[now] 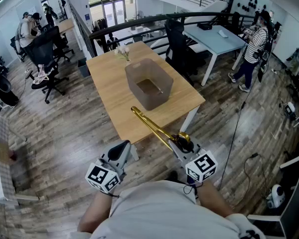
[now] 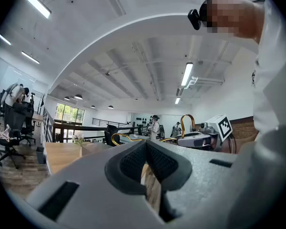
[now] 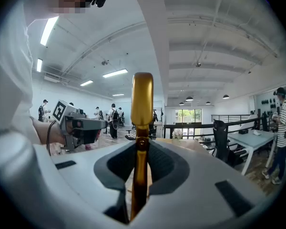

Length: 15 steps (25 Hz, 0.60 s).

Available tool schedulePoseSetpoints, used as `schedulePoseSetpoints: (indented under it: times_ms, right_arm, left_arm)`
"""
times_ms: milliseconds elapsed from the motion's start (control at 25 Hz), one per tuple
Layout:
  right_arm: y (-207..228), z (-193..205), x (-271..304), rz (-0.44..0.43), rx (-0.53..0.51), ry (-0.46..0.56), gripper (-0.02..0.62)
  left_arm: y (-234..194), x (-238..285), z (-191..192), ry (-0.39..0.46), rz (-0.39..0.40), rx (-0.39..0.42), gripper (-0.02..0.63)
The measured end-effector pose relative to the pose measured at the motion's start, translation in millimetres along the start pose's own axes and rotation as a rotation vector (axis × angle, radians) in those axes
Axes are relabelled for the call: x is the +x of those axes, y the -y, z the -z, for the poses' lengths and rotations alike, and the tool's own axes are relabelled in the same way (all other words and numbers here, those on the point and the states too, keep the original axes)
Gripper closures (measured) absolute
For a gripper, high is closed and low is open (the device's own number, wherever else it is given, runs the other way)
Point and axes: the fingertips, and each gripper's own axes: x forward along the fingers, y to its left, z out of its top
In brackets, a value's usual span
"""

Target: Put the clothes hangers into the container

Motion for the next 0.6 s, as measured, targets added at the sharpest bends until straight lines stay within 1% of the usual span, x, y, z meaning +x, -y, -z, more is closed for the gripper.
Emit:
schedulePoseSetpoints:
  times_ms: [280,600]
  right_arm:
    - [16,4,1,-0.004,0.007,-0.001,0.526]
    - [66,12,-3,-0.014,0.013,-0.019,0.526]
  left_arm:
    - [-2,13,3,-0.005,-0.015,0.004,0.6]
    - [3,58,8,-0.016,-0.037,-0.001,0.6]
